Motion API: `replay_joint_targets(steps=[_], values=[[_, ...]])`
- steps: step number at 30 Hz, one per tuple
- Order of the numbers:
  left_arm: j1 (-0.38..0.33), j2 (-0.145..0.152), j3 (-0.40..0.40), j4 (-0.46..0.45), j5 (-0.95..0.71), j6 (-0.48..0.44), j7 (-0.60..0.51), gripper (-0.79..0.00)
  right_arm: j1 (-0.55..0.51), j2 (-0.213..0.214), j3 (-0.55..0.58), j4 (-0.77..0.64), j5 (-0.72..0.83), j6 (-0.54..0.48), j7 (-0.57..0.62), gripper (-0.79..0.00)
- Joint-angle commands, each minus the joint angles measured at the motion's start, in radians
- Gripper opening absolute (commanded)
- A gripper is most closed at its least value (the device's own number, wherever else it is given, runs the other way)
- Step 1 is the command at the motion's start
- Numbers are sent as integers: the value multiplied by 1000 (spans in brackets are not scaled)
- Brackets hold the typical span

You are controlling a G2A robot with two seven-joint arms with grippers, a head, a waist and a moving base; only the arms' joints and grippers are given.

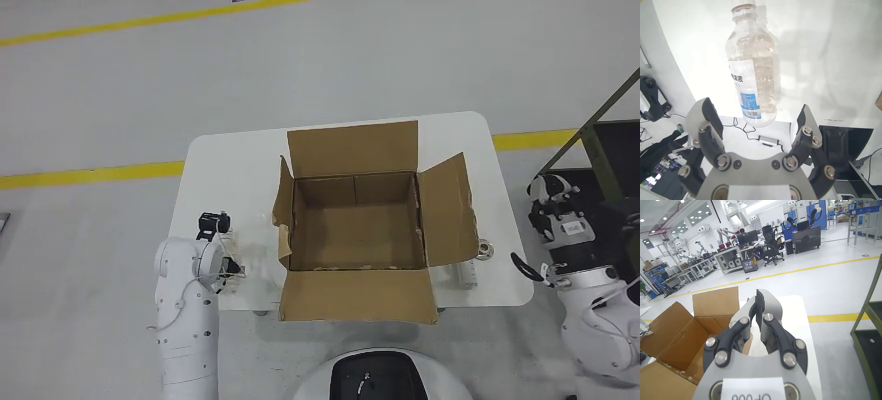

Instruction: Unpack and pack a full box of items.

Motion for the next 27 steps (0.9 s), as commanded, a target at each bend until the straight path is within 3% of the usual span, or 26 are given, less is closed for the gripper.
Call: replay_joint_targets(steps=[1, 13, 15, 17, 20, 27], values=[[-15, 2, 8, 36, 19, 7, 13, 0, 4, 1, -4, 3, -1, 2, 3, -785], [-57, 11, 31, 126, -6, 7, 24, 0, 17, 10, -12, 13, 0, 10, 12, -785], [-61, 12, 34, 136, -5, 13, 25, -71, 19, 11, -14, 13, 1, 12, 13, -785], [-65, 13, 37, 143, -10, 16, 24, -394, 19, 13, -15, 14, 2, 14, 14, -785], [-67, 16, 40, 152, -15, 18, 24, -468, 20, 15, -18, 16, 3, 17, 15, -785], [-78, 22, 45, 176, -25, 29, 30, -767, 22, 19, -20, 16, 4, 20, 18, -785]])
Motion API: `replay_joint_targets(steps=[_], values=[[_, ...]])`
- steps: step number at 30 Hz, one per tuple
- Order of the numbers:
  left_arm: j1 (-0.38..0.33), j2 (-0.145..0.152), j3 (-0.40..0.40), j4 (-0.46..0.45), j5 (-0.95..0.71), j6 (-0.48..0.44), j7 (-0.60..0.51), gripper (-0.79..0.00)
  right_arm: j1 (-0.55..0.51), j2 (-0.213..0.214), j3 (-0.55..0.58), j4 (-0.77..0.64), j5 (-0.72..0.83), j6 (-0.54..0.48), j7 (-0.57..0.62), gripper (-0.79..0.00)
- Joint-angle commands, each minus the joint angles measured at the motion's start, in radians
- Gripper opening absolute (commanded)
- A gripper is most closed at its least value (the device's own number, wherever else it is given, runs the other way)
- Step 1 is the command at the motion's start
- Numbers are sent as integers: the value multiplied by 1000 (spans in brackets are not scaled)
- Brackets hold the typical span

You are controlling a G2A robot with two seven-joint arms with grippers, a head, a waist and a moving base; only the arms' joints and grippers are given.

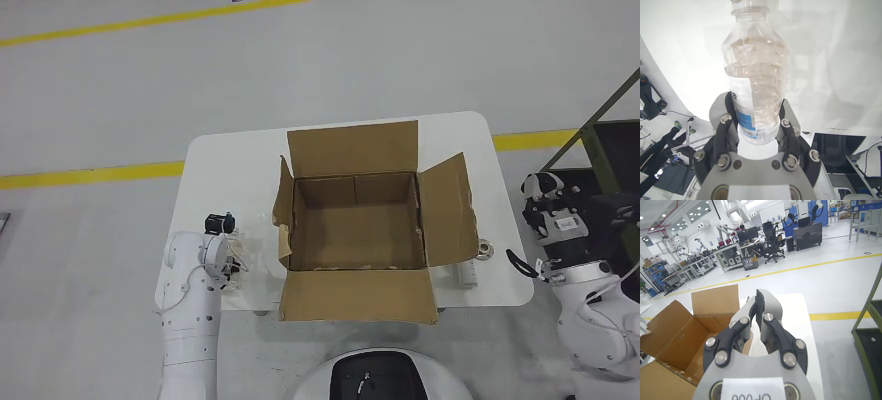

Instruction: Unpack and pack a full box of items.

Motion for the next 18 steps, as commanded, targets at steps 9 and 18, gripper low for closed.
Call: replay_joint_targets(steps=[9, 18], values=[[7, 10, -3, -105, -10, 20, 2, -785, 2, 6, -4, -2, 2, 11, 3, -785], [76, 15, -58, -583, -190, 64, -104, -785, 17, 11, -5, 7, 16, 21, 9, -785]])
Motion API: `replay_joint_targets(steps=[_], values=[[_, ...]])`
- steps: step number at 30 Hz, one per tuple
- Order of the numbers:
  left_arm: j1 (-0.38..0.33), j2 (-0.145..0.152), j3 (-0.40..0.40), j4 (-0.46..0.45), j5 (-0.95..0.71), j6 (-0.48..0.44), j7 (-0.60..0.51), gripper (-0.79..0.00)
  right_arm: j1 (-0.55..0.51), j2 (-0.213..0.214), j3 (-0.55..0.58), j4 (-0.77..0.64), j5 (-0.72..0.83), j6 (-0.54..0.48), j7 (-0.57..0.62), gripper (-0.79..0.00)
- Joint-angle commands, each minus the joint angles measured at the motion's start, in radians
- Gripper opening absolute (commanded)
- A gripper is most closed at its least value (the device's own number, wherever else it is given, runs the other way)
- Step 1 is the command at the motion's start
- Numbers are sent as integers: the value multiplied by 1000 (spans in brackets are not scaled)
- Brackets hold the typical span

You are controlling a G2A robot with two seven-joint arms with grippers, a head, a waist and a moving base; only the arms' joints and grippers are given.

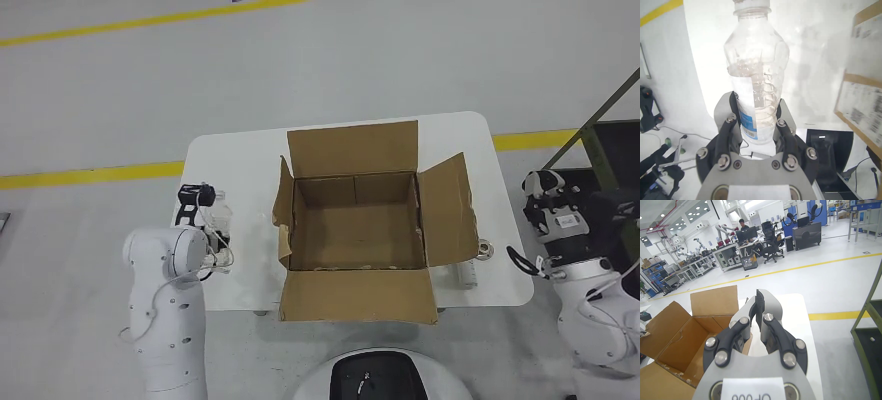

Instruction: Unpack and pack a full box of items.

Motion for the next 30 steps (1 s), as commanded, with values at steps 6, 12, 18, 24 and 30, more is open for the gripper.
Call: replay_joint_targets(steps=[6, 12, 18, 24, 30], values=[[-26, 4, -11, -271, -173, 36, -15, -785, 10, 3, -10, 7, 8, 5, 1, -785], [-79, 10, 23, -345, -306, 58, -15, -785, 12, 6, -19, 14, 7, 4, -6, -785], [-79, 10, 23, -345, -306, 58, -15, -785, 6, 9, -11, 27, 15, 10, -16, -785], [-79, 10, 23, -345, -306, 58, -15, -785, 1, 13, 0, 40, 28, 13, -19, -785], [-84, 9, 71, -364, -359, 51, 70, -785, 18, 16, -14, 43, 15, 13, -7, -785]])
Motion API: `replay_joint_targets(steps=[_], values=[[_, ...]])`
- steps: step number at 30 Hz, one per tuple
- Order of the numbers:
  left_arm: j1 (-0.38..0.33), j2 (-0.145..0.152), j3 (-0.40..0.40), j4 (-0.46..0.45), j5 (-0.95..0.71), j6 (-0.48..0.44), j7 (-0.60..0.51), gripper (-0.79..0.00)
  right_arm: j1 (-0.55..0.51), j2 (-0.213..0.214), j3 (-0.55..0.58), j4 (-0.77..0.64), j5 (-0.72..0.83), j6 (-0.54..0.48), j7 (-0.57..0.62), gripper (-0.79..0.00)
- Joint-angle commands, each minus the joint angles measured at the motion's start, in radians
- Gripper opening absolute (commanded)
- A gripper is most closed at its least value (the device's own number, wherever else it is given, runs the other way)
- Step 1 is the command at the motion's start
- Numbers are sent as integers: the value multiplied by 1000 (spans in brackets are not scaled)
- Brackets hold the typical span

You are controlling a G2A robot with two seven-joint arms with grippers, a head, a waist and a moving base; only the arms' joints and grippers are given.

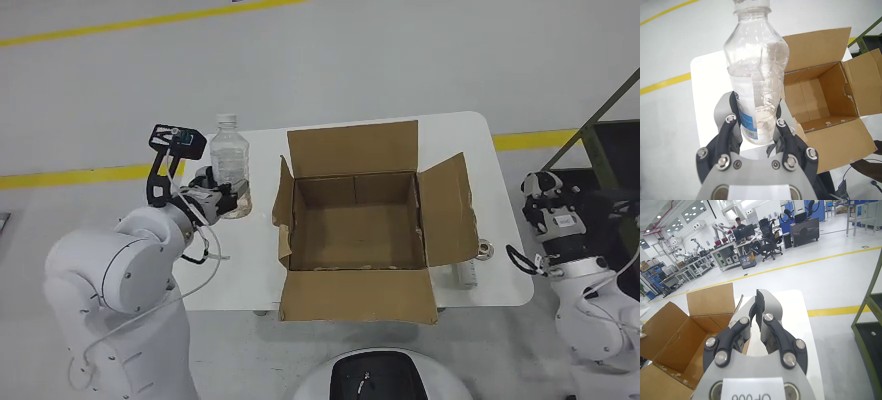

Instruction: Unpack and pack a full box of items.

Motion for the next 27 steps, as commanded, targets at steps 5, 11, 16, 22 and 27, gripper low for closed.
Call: replay_joint_targets(steps=[5, 11, 16, 22, 27], values=[[-114, -5, 127, 17, -148, 28, 36, -785, 12, 3, -7, 0, -3, 3, 5, -785], [-220, -15, 261, 130, -272, 80, 9, -785, 10, 6, -1, 8, 6, 2, -1, -785], [-255, -21, 343, 274, -343, 129, -12, -785, 6, 10, 16, 12, 18, 3, -8, -785], [-258, -21, 350, 290, -351, 132, -17, -785, 8, 14, 31, 16, 28, 2, -5, -785], [-258, -21, 350, 290, -351, 132, -17, -785, 13, 17, 37, 25, 33, 1, -3, -785]])
